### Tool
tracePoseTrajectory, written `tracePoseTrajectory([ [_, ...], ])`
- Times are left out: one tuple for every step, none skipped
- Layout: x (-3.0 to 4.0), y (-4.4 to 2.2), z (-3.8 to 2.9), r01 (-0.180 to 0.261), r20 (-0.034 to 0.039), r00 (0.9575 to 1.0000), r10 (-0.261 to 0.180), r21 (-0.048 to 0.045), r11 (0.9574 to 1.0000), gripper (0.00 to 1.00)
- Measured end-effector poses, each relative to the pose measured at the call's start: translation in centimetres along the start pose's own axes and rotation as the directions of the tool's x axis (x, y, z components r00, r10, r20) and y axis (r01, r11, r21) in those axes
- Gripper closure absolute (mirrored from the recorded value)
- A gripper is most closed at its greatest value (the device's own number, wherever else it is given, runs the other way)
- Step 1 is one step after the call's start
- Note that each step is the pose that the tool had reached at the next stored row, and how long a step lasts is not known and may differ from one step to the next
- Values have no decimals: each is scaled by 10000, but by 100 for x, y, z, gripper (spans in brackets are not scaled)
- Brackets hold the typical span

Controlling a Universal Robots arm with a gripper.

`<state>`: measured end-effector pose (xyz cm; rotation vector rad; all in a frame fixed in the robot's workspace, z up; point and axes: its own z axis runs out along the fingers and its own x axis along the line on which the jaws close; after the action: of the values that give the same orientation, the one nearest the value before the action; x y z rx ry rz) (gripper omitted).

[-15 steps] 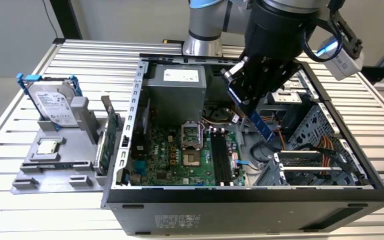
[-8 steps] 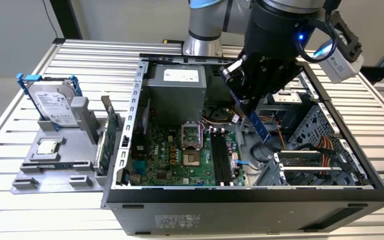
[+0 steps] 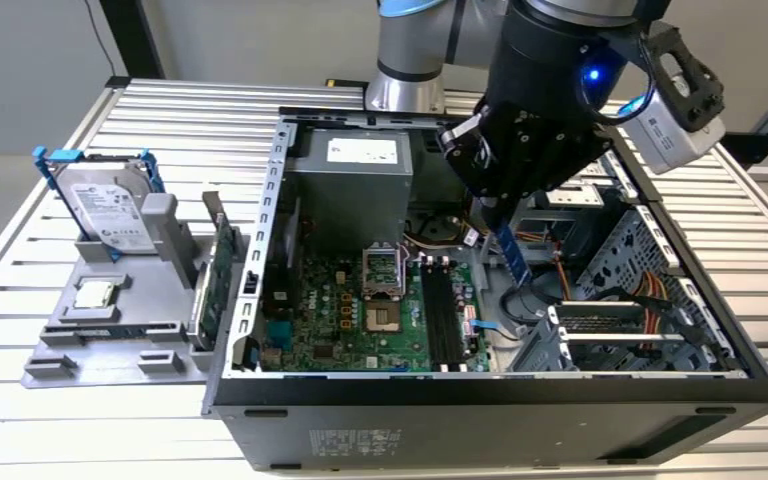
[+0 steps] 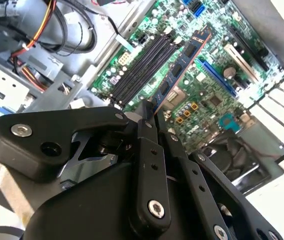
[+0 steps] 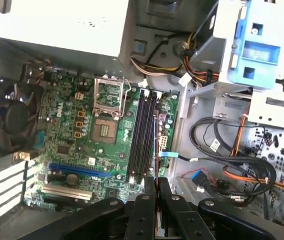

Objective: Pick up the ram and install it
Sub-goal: 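Insert the ram into the slot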

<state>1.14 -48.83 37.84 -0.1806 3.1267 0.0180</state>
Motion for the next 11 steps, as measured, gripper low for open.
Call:
tracePoseTrajectory([
  [0, 0, -1, -175, 1, 9998, 175, 3, 9998, 100],
  [0, 0, -1, -350, 3, 9994, 350, 4, 9994, 100],
  [0, 0, 0, -507, 5, 9987, 507, 6, 9987, 100],
  [0, 0, 0, -668, 6, 9978, 668, 7, 9978, 100],
  [0, 0, 0, -794, 7, 9968, 794, 8, 9968, 100],
  [0, 0, 0, -873, 8, 9962, 873, 9, 9962, 100],
  [0, 0, 0, -932, 9, 9956, 932, 9, 9956, 100],
  [0, 0, 0, -938, 9, 9956, 938, 10, 9956, 100],
  [0, 0, 0, -942, 9, 9956, 942, 9, 9956, 100],
  [0, 0, -1, -943, 9, 9955, 943, 11, 9955, 100],
  [0, 1, 3, -944, 9, 9955, 944, 9, 9955, 100],
])
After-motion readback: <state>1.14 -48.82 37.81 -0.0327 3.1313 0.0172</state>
